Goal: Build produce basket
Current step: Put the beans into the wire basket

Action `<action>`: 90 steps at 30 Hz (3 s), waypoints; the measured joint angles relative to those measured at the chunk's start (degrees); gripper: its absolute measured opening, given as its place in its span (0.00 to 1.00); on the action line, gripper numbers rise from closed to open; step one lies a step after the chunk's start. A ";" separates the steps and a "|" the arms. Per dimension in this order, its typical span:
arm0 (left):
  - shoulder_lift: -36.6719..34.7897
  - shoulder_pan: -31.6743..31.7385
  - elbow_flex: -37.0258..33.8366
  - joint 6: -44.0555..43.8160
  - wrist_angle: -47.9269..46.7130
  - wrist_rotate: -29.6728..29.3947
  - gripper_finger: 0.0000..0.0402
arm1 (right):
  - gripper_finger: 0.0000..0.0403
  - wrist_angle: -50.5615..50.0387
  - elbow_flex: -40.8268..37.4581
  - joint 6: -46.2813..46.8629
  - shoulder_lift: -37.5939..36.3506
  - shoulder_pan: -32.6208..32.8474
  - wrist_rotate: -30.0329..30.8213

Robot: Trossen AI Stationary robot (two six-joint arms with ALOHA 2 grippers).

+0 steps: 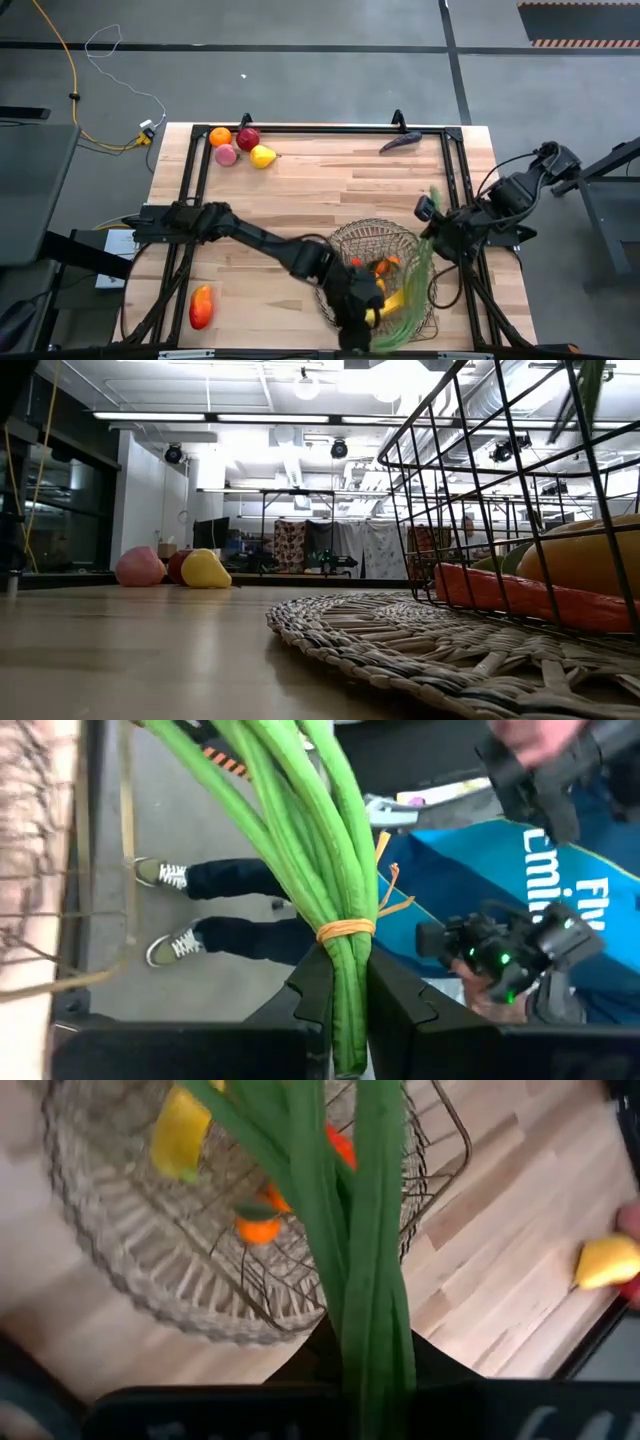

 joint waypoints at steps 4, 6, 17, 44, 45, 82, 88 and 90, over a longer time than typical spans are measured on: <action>0.02 2.29 0.00 -0.90 -0.52 0.49 0.06 | 0.01 -1.85 3.62 -7.49 2.96 1.99 0.06; 0.02 3.38 0.00 -0.40 -0.35 0.47 0.06 | 0.01 -1.77 4.62 -10.95 4.29 3.07 0.04; 0.02 5.10 0.00 3.85 -4.77 -4.88 0.06 | 0.01 -0.91 4.69 -23.77 10.76 7.36 2.52; 4.48 3.00 -0.42 6.43 -9.39 -6.91 0.08 | 0.02 8.30 4.62 -23.04 24.71 13.70 2.99; 4.48 2.93 -0.42 6.69 -9.42 -6.90 0.08 | 0.02 8.32 4.62 -22.16 24.96 13.68 2.97; -0.75 9.69 -0.11 12.14 -21.68 -2.68 0.47 | 0.03 10.71 4.60 -12.92 24.89 12.59 1.31; -6.79 10.89 -0.09 17.21 -22.87 -13.31 0.44 | 0.03 11.28 4.60 -12.51 24.89 12.65 -1.60; -8.47 11.32 -0.09 18.17 -23.03 -15.88 0.44 | 0.03 11.47 4.60 -11.71 24.99 12.59 -2.48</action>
